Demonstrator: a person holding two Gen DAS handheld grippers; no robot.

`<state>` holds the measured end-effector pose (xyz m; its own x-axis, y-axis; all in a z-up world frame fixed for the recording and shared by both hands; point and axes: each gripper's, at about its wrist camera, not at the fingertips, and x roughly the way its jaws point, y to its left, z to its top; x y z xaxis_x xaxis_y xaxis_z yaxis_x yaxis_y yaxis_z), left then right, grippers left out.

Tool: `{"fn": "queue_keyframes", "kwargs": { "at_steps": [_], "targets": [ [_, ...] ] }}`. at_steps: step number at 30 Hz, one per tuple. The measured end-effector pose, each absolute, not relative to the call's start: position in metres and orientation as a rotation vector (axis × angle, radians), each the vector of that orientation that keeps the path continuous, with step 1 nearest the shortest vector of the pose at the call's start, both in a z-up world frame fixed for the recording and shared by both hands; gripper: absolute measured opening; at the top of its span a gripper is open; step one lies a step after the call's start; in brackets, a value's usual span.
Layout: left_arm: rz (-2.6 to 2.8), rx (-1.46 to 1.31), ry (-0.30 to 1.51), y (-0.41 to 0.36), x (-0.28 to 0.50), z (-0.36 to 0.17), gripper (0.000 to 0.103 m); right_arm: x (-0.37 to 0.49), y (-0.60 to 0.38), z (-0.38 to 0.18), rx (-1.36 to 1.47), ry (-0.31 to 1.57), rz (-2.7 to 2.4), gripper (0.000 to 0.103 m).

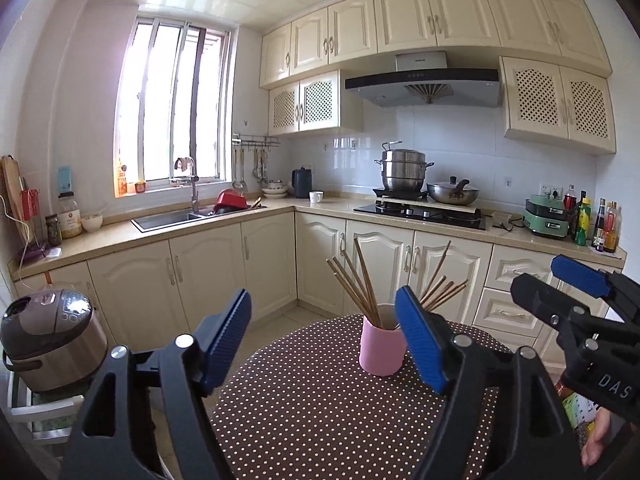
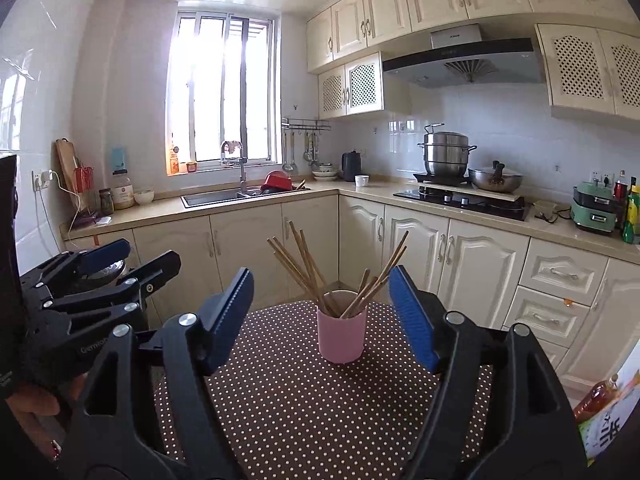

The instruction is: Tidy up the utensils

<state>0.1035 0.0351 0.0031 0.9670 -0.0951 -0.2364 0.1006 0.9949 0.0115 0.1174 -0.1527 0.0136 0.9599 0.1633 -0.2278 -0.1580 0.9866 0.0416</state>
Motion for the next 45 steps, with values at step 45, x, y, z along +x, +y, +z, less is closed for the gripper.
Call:
{"fn": "queue_keyframes", "kwargs": {
  "at_steps": [45],
  "targets": [
    [-0.03,0.032,0.09,0.054,-0.01,0.025,0.092,0.008,-0.129,0.022,0.003,0.087,0.071,0.097]
  ]
}}
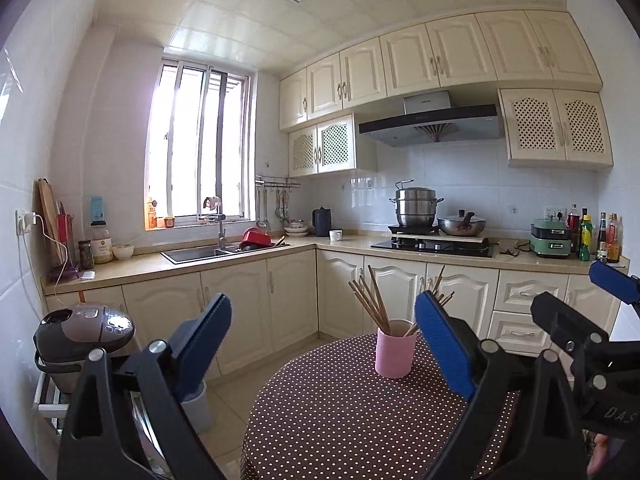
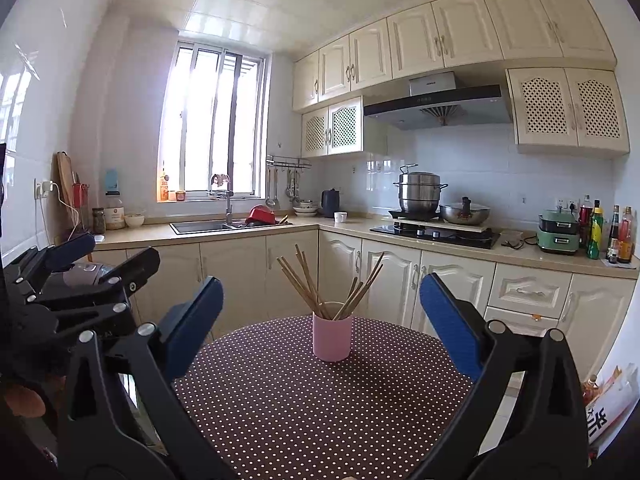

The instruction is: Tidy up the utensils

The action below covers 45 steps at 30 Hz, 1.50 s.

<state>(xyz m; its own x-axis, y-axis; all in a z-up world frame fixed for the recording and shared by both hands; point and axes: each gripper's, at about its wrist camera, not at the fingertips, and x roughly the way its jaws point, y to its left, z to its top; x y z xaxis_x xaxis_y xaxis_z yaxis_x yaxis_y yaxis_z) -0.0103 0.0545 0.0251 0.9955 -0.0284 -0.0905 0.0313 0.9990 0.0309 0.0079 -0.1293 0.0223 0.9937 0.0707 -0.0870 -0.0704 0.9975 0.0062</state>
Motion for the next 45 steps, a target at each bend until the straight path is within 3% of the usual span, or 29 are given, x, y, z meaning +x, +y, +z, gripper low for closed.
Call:
{"fn": "queue_keyframes", "kwargs": {
  "at_steps": [45],
  "targets": [
    [-0.044,0.074,0.116,0.046,0.006,0.013,0.092,0.018,-0.131,0.009,0.026,0.13,0.069,0.097]
  ]
}}
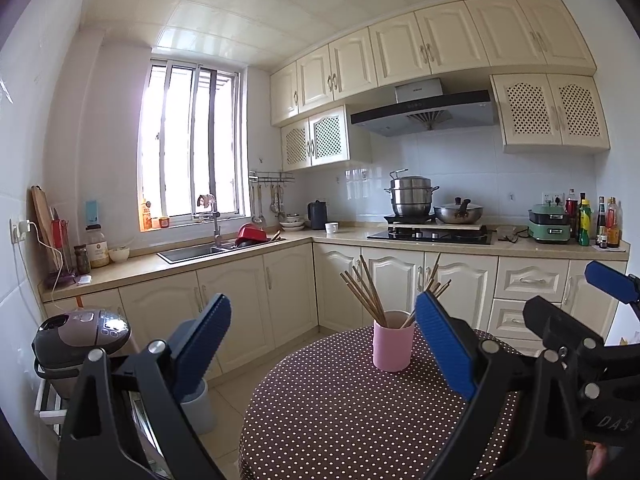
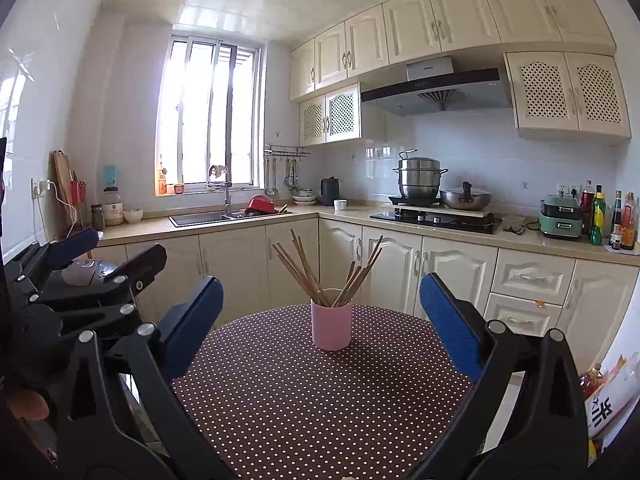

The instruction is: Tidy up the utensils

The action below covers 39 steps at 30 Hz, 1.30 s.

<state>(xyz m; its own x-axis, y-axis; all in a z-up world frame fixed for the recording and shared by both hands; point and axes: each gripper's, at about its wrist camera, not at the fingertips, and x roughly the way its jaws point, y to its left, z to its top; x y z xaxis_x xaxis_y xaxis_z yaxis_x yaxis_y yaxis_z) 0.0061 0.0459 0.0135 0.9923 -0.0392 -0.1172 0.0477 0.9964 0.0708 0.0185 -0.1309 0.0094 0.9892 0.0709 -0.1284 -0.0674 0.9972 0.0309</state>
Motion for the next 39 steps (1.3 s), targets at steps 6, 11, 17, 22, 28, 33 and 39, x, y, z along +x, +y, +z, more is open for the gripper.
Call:
{"fn": "queue_keyframes", "kwargs": {
  "at_steps": [6,11,17,22,28,33,39],
  "targets": [
    [-0.045,0.074,0.115,0.045,0.0055,0.0138,0.092,0.0178,-0.1305,0.0096,0.025,0.127,0.069,0.097],
    [-0.045,0.081,0.119,0.0434,0.0067,0.0131,0.092,0.0179,-0.1299,0.0097,0.025,0.13,0.069,0.097],
    [-0.045,0.081,0.123,0.0438,0.0068,0.0128,0.092,0.0178,-0.1291,0.0099,0.025,0.133,0.068,0.097],
    [-0.046,0.081,0.125,0.0432,0.007,0.0125,0.092,0.0174,-0.1286,0.0097,0.026,0.132,0.068,0.097],
    [-0.045,0.08,0.126,0.0432,0.007,0.0124,0.092,0.0167,-0.1284,0.0085,0.025,0.136,0.071,0.097],
    [-0.044,0.081,0.128,0.0432,0.0069,0.0118,0.092,0.0159,-0.1284,0.0077,0.025,0.137,0.071,0.097],
    [-0.044,0.079,0.131,0.0431,0.0075,0.0116,0.092,0.0165,-0.1279,0.0065,0.025,0.14,0.072,0.097]
  ]
}}
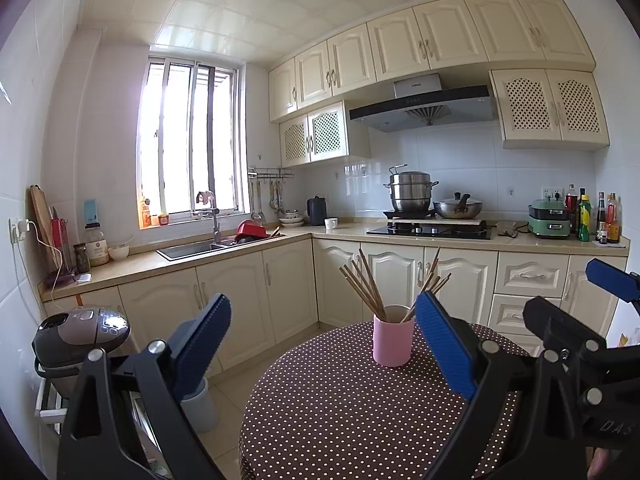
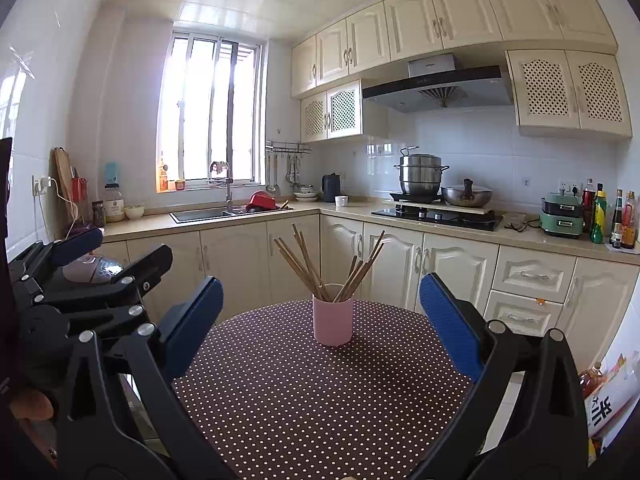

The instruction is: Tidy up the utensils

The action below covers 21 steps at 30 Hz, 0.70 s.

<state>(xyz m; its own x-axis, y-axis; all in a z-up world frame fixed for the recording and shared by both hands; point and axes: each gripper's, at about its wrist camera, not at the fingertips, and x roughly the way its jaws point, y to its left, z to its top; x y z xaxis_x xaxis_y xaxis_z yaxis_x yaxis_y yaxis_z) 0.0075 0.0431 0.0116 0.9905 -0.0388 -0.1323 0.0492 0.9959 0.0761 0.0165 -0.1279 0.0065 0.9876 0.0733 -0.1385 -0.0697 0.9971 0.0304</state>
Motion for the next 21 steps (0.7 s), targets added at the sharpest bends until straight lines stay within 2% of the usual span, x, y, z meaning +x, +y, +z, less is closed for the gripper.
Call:
{"fn": "queue_keyframes", "kwargs": {
  "at_steps": [21],
  "targets": [
    [-0.04,0.081,0.134,0.0464,0.0075,0.0075,0.092,0.0175,-0.1282,0.0044,0.027,0.147,0.074,0.097]
  ]
}}
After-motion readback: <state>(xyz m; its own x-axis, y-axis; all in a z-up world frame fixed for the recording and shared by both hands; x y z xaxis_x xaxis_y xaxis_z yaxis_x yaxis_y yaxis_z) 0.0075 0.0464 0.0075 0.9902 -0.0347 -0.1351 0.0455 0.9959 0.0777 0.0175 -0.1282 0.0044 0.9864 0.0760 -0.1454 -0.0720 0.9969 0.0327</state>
